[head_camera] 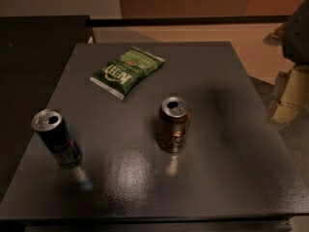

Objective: Pick green jalapeno chip bag

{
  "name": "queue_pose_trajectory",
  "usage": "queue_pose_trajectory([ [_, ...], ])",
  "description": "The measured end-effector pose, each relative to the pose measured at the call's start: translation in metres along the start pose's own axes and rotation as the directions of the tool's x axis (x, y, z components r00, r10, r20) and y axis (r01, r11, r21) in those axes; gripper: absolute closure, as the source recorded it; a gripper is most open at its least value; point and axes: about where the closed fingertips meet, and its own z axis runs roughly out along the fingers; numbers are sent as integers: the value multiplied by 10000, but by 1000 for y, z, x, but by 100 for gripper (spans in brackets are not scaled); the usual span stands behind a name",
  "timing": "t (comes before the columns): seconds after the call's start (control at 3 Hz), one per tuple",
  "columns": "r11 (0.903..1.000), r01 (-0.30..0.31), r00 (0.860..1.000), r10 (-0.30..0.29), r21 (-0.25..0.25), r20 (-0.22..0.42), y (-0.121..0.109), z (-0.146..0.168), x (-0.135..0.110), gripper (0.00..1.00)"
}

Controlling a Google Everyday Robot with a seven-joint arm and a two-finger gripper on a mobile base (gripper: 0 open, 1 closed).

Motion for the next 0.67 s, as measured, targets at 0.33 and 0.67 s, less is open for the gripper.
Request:
queue_pose_trajectory([
  [0.33,10000,0,10000,0,0,0,0,0,0,0],
  [0.67,9986,524,9983,-524,14,240,-30,21,-30,0],
])
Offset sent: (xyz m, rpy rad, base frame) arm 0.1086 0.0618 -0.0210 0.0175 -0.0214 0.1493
